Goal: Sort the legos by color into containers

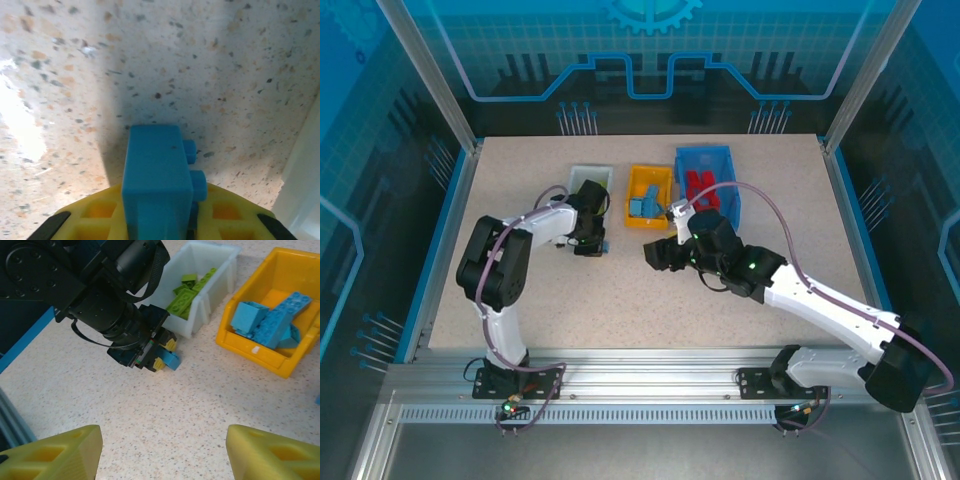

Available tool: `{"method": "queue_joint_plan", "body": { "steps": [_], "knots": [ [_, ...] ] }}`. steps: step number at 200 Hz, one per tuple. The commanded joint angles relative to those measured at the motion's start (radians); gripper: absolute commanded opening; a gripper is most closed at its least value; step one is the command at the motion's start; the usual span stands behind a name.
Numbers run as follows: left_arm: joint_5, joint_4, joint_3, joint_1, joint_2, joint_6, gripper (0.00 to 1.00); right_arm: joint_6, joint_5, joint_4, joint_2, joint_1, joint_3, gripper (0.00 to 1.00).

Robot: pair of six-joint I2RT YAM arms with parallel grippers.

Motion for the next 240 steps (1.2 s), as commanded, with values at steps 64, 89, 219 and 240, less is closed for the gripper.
{"method": "queue_joint_plan", "body": {
  "steps": [64, 89, 219, 240],
  "knots": [
    [0.013, -0.045, 0.127, -0.068, -0.241, 0.698, 0.00, 0.048, -0.024, 0.080, -0.177, -0.128, -0.055, 0.68],
    [0.082, -0.143, 0.377, -0.071, -0.088, 0.922, 0.00, 0.054, -0.030, 0.054, -0.132, -0.172, -0.011, 0.68],
    [0.198, -0.319, 1.205, -0.083, 0.569, 1.130, 0.03, 0.108, -0.024, 0.026, 0.053, -0.281, 0.109, 0.69],
    [0.222, -0.280, 1.190, -0.088, 0.586, 1.131, 0.05, 0.112, -0.026, 0.029, 0.056, -0.281, 0.104, 0.69]
  ]
}}
